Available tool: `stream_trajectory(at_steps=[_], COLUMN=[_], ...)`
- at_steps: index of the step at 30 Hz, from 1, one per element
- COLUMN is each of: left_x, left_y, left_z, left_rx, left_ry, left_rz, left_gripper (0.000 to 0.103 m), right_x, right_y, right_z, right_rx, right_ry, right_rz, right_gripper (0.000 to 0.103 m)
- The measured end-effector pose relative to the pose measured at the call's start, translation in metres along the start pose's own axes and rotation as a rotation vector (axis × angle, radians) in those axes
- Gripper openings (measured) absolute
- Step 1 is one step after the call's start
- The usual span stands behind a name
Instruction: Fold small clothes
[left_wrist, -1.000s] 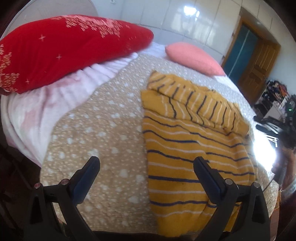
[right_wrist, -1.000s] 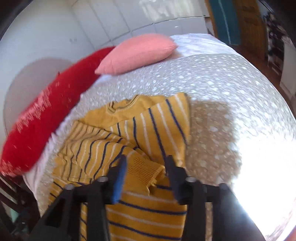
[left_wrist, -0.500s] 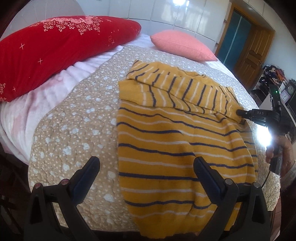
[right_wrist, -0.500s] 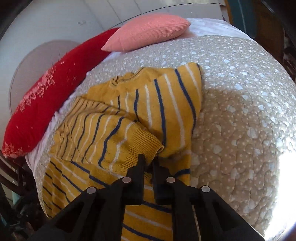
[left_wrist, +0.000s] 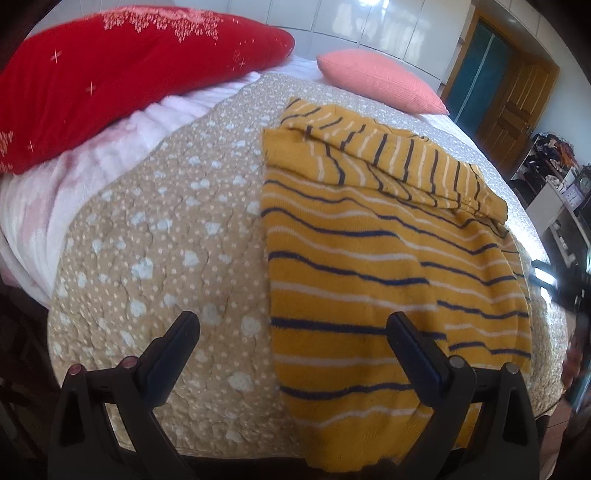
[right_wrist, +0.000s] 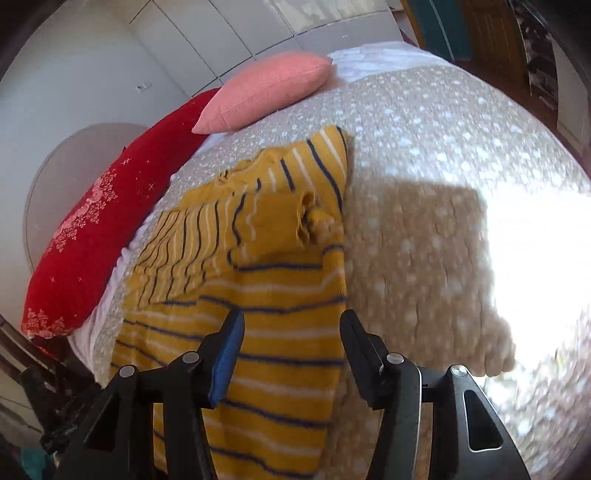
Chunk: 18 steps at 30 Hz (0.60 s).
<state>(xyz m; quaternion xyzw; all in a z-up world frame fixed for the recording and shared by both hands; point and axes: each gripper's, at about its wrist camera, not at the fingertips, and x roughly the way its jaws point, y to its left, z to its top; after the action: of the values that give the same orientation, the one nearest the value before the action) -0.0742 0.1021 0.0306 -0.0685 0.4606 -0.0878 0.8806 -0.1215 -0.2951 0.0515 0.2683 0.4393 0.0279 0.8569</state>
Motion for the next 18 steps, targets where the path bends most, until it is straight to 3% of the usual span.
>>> stream_trajectory(at_steps=[3, 8, 10, 11, 12, 14, 15, 16, 17, 18], left_x=[0.012, 0.015, 0.013, 0.012, 0.012, 0.009, 0.006, 0.002, -0.001, -0.006], left_y=[0.005, -0.003, -0.006, -0.007, -0.008, -0.009, -0.006, -0.001, 0.005, 0.009], left_z=[-0.008, -0.026, -0.031, -0.033, -0.034, -0.034, -0.033, -0.031, -0.029, -0.027], left_rx=[-0.029, 0.020, 0.020, 0.020, 0.019, 0.023, 0.018, -0.009, -0.040, -0.063], left_ry=[0.039, 0.029, 0.037, 0.046, 0.058, 0.063, 0.066, 0.070, 0.080, 0.082], left_rz=[-0.087, -0.118, -0.168, -0.185, -0.192, -0.117, -0.107, -0.141, -0.184, -0.200], left_gripper=[0.101, 0.101, 0.101, 0.096, 0.087, 0.043, 0.036, 0.019, 0.009, 0.009], right_x=[0.002, -0.006, -0.007, -0.007, -0.007, -0.004, -0.003, 0.001, 0.004, 0.005], right_y=[-0.010, -0.001, 0.001, 0.002, 0.003, 0.007, 0.009, 0.014, 0.017, 0.018], right_z=[-0.038, -0.092, -0.109, -0.118, -0.127, -0.140, -0.146, -0.152, -0.155, -0.156], right_rx=[0.056, 0.100, 0.122, 0.134, 0.147, 0.168, 0.168, 0.157, 0.144, 0.140], right_ry=[0.046, 0.009, 0.002, -0.005, -0.016, -0.002, 0.008, 0.022, 0.038, 0.036], right_rz=[0.054, 0.168, 0.208, 0.222, 0.227, 0.254, 0.263, 0.256, 0.244, 0.231], right_gripper=[0.058, 0.058, 0.059, 0.059, 0.059, 0.057, 0.049, 0.029, 0.016, 0.012])
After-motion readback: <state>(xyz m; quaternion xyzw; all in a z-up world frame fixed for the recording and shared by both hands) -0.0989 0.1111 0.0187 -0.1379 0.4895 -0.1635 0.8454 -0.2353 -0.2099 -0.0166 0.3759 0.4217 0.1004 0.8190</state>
